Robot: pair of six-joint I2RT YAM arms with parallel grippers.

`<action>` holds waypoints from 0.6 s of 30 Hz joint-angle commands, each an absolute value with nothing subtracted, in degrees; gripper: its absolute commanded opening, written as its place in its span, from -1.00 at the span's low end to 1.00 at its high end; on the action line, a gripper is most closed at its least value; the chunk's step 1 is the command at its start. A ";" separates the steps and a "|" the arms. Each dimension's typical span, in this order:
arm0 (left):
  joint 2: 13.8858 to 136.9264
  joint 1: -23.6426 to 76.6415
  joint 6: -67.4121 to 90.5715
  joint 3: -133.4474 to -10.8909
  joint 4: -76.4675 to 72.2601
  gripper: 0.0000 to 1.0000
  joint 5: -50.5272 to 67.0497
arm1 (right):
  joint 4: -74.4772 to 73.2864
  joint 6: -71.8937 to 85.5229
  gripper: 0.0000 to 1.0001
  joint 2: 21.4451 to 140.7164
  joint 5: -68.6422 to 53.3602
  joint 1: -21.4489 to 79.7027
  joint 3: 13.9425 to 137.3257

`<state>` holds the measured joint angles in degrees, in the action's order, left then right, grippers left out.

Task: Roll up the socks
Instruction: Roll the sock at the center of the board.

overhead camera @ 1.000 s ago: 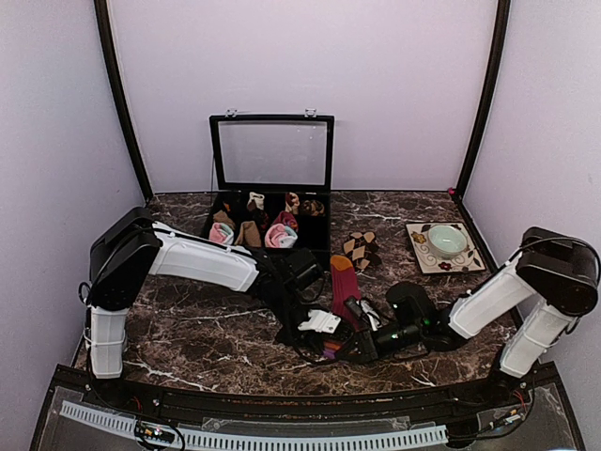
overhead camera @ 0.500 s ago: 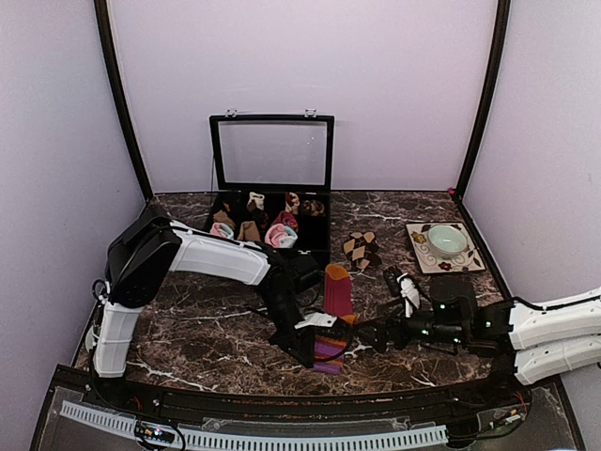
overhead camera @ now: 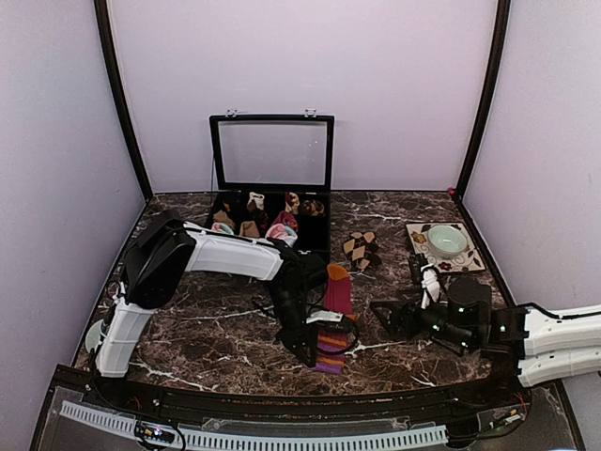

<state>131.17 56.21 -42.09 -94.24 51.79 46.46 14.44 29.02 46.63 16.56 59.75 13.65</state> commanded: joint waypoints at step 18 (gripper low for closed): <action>141.10 53.71 -38.34 -98.72 58.30 -1.00 45.22 | 21.79 -4.91 -0.13 72.26 23.61 88.53 23.25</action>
<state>136.99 54.08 -39.11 -99.61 58.89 53.60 17.37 0.23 67.81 25.04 87.96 20.84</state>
